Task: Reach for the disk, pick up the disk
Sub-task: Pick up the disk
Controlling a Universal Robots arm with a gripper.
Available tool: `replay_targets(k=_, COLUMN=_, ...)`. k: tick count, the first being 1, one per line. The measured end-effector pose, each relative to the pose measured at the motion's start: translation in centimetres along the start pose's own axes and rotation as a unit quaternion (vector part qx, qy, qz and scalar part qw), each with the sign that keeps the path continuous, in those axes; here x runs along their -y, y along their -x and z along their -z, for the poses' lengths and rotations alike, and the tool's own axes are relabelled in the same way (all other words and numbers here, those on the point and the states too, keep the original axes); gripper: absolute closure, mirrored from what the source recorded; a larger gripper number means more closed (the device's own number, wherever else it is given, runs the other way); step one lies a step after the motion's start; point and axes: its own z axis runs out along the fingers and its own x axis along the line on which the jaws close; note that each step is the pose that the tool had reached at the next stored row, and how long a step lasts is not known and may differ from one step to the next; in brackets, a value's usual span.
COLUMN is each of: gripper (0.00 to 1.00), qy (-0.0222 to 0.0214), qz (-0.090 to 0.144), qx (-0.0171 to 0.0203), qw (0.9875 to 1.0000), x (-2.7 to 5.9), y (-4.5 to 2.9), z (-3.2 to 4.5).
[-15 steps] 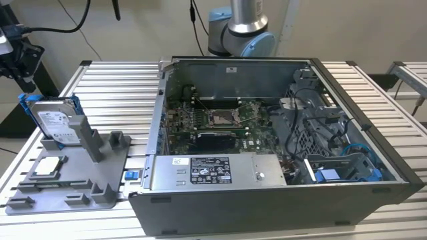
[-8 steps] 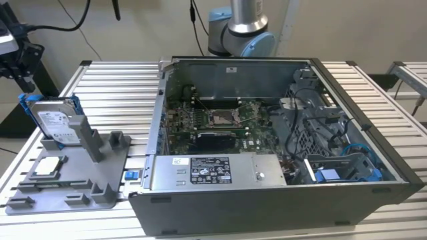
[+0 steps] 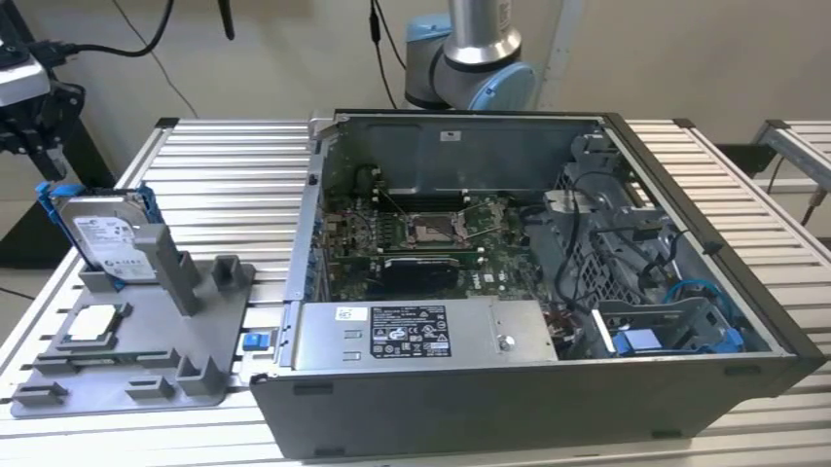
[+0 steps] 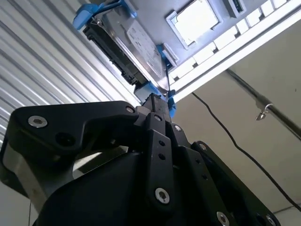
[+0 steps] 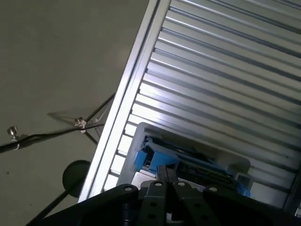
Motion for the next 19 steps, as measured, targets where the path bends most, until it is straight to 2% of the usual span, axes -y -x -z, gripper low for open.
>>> replay_targets(k=5, gripper=1.0, qy=0.0, qz=0.043, qx=-0.0016, qw=0.9991, x=0.0, y=-0.01, z=0.0)
replay_targets(k=10, gripper=1.0, qy=-0.0001, qz=0.083, qx=-0.0029, qw=0.9966, x=-0.01, y=-0.02, z=0.0)
replay_targets(k=14, gripper=1.0, qy=-0.0002, qz=0.115, qx=-0.004, qw=0.9933, x=-0.01, y=-0.02, z=0.0)
replay_targets(k=18, gripper=1.0, qy=-0.0003, qz=0.149, qx=-0.0051, qw=0.9888, x=-0.01, y=-0.03, z=0.0)
replay_targets(k=19, gripper=1.0, qy=-0.0003, qz=0.158, qx=-0.0055, qw=0.9873, x=-0.01, y=-0.03, z=0.0)
